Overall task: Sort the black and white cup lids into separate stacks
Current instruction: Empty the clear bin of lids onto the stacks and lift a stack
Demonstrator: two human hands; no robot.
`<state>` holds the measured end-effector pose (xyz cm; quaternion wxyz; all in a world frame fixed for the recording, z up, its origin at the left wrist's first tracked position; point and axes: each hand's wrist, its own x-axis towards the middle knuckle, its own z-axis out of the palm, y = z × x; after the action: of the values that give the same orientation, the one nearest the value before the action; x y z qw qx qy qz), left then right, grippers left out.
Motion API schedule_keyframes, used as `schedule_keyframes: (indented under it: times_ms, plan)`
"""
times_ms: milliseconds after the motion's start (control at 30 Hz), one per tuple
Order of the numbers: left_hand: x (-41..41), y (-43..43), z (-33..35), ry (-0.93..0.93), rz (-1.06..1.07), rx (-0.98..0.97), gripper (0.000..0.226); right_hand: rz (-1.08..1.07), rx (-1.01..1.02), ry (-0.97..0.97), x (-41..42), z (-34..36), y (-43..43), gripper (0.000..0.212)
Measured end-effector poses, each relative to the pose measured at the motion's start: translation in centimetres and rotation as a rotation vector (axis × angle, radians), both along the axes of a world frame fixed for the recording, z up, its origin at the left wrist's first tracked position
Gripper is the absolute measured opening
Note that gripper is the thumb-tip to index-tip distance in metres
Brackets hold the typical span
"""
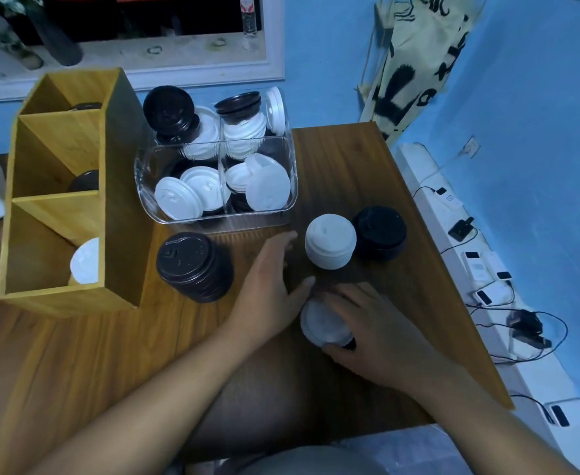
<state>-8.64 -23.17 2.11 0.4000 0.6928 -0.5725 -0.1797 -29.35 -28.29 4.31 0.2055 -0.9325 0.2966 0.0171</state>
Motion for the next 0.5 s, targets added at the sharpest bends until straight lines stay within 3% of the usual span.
schedule_keyframes:
  times_ms: [100,200,333,500]
  plan:
    - [-0.4,-3.7,-0.4,0.023,-0.008,0.06,0.099,-0.152,0.096,-0.023,-1.2,0.3,-0.6,0.087]
    - [-0.8,-6.1,-0.9,0.068,-0.02,0.125,0.112,-0.349,0.158,-0.206,-2.1,1.1,-1.8,0.081]
    - [-1.1,-6.1,-1.2,0.038,-0.025,0.007,0.077,-0.463,0.013,-0.357,-0.8,2.4,-3.8,0.08]
    - [-1.4,-3.0,-0.8,0.022,-0.026,-0.07,0.061,-0.447,-0.132,-0.2,3.7,3.1,-4.2,0.077]
